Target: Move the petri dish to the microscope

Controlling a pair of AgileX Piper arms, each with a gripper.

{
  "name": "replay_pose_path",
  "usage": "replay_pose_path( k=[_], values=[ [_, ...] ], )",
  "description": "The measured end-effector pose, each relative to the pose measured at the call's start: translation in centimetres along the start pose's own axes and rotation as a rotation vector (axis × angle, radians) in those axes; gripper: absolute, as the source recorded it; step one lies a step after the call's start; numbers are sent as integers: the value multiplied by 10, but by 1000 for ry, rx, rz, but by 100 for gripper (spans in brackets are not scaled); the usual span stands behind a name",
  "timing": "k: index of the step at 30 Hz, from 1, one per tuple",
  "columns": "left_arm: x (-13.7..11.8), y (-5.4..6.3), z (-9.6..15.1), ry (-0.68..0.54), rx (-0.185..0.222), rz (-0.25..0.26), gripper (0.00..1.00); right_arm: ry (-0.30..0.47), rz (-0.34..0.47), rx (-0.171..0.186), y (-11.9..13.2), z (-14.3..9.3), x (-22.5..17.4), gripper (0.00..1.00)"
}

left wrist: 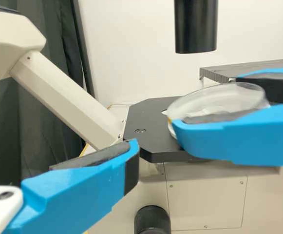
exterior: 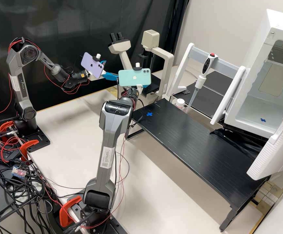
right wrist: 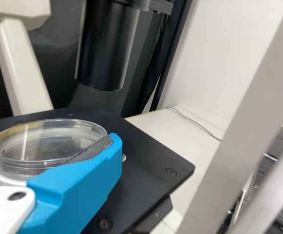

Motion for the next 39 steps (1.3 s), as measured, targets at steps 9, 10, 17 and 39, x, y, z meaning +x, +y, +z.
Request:
replay_pose_path(
  k=[9, 10, 17, 39],
  values=[
    [0, 0, 0, 0, 0, 0, 100, -71, -4, 94, 9, 24, 32, 0],
    [0, 0, 0, 0, 0, 0, 100, -78, -7, 105, 11, 26, 35, 0],
    [0, 0, 0, 0, 0, 0, 100, -77, -43, 189, 11, 34, 45, 0],
    [0, 0, 0, 0, 0, 0, 100, -63, -102, 182, 8, 35, 36, 100]
  ],
)
